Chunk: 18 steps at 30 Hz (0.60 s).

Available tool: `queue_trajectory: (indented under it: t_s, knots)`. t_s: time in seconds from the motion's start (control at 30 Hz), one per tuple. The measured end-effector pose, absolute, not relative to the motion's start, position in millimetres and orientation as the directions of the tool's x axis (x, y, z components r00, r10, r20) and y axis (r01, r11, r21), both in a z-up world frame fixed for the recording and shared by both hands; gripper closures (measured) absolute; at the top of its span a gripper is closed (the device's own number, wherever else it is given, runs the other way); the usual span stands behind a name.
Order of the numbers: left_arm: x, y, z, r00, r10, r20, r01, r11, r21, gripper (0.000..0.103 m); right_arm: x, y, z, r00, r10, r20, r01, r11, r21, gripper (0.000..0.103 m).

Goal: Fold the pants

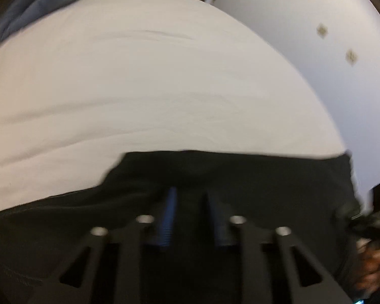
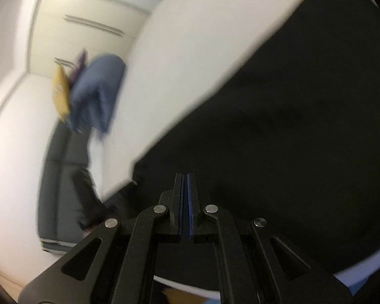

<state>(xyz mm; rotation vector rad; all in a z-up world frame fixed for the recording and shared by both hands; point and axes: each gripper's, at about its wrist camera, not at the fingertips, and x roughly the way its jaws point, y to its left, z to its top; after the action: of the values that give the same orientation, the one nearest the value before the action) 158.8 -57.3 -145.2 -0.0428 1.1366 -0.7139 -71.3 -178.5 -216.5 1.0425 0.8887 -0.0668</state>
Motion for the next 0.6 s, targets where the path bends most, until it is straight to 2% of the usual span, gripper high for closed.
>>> queue_trajectory:
  t_s: [0.03,0.1,0.2,0.3,0.33,0.37,0.4,0.43,0.47,0.53,0.6]
  knots:
    - [163,-42,-146,0.221,-0.549,-0.806,0.472,0.784,-0.404,0.099,-71,-169,-224,0.67,0.33,-0.666,0.462,0.516,0.721,0.103]
    - [162,-12,-146,0.214,-0.577,-0.788,0.466,0.769,-0.436,0.098,-81,-209,-242,0.726,0.321,-0.608,0.458,0.433,0.776,0.103]
    - [153,29,-139,0.294,-0.487,-0.823,0.435,0.834,-0.338,0.098,-121,-244,-233,0.727,0.157,-0.668,0.542,0.466,0.699,0.103]
    - [141,90,-126,0.384,-0.435,-0.815,0.309,0.892,-0.33,0.097,-138,-280,-217,0.72,0.082,-0.689,0.607,0.409,0.682,0.102]
    - [139,105,-119,0.409,-0.421,-0.81,0.279,0.902,-0.328,0.092,-140,-278,-210,0.727,0.082,-0.681,0.595,0.419,0.686,0.096]
    - [131,116,-110,0.438,-0.421,-0.794,0.265,0.905,-0.334,0.072,-127,-262,-204,0.738,0.105,-0.666,0.57,0.43,0.7,0.096]
    - [117,125,-99,0.475,-0.424,-0.771,0.265,0.904,-0.335,0.057,-119,-248,-200,0.756,0.158,-0.635,0.521,0.44,0.731,0.096]
    - [105,133,-90,0.506,-0.417,-0.756,0.268,0.908,-0.322,0.034,-105,-223,-199,0.77,0.246,-0.589,0.449,0.447,0.774,0.096]
    - [89,134,-83,0.534,-0.411,-0.739,0.28,0.911,-0.304,0.025,-103,-209,-198,0.769,0.293,-0.569,0.415,0.448,0.792,0.096]
    - [73,129,-83,0.524,-0.427,-0.737,0.318,0.901,-0.295,0.021,-69,-153,-214,0.721,0.467,-0.512,0.307,0.447,0.84,0.096]
    - [67,128,-99,0.486,-0.39,-0.782,0.347,0.907,-0.237,0.021,-45,-115,-236,0.666,0.531,-0.523,0.294,0.457,0.839,0.096]
